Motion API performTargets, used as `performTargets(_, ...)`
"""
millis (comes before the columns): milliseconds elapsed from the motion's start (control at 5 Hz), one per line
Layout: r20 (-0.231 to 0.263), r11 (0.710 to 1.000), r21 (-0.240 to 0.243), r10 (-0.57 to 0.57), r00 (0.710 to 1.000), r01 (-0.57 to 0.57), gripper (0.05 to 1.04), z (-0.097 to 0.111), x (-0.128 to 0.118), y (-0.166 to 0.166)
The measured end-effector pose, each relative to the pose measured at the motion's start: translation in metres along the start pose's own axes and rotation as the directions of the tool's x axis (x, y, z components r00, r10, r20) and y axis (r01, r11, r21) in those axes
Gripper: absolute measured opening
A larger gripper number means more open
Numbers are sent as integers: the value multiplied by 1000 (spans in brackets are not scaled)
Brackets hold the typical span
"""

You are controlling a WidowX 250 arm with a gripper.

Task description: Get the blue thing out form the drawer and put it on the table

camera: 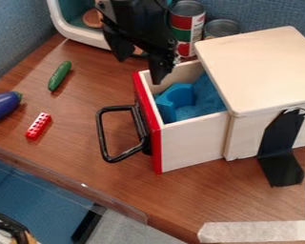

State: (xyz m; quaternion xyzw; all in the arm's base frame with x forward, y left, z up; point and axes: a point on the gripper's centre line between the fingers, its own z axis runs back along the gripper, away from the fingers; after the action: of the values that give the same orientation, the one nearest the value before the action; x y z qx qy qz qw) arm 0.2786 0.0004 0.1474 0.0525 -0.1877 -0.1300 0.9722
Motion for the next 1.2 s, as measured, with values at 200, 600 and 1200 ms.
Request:
performTargets(200, -4, 999, 28, -25, 1000, 25, 999, -4, 7, 3)
performTargets(600, -16, 998, 31, -48, 999, 48, 999, -16, 13, 5)
performTargets(1200, -39, 997, 25, -73, 997, 74, 999, -39, 16, 5)
